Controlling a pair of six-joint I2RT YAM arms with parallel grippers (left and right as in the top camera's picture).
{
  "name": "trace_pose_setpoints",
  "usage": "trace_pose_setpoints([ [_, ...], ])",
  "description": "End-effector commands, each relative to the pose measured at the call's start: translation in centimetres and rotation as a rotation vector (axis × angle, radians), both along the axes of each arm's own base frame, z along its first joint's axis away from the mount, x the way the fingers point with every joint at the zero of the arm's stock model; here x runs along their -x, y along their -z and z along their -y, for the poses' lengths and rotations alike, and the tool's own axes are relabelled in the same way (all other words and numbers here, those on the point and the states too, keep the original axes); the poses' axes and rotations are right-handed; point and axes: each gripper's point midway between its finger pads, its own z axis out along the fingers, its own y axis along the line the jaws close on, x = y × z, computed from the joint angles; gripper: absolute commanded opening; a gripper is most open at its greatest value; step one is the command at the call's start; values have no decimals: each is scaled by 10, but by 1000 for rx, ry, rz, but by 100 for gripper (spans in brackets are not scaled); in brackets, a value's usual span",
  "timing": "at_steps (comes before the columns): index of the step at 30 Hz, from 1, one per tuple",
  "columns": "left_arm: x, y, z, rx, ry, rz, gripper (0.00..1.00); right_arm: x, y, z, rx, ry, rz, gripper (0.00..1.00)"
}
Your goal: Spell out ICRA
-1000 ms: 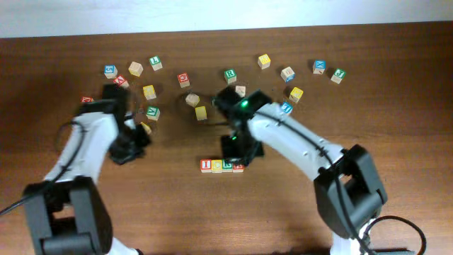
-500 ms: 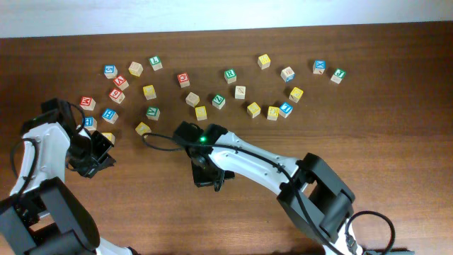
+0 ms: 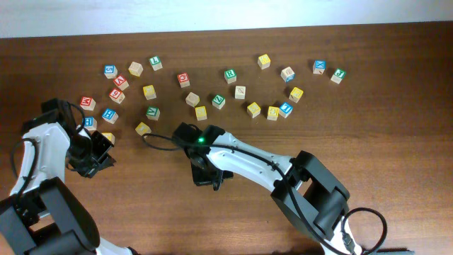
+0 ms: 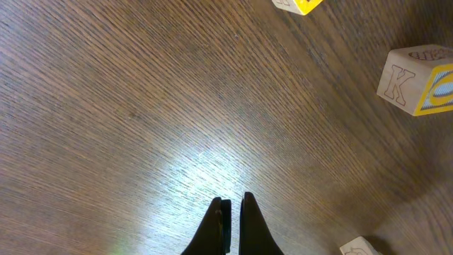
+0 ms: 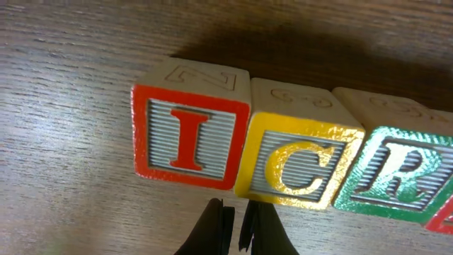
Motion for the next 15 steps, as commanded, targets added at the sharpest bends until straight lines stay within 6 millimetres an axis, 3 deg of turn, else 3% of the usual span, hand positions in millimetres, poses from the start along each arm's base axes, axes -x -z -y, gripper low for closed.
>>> trace_pose_setpoints([
  [1, -2, -7, 1, 5, -12, 25, 0, 0, 10, 5, 36, 4, 7, 4],
  [15, -3, -7, 1, 5, -12, 27, 0, -4, 10, 5, 36, 1, 25, 4],
])
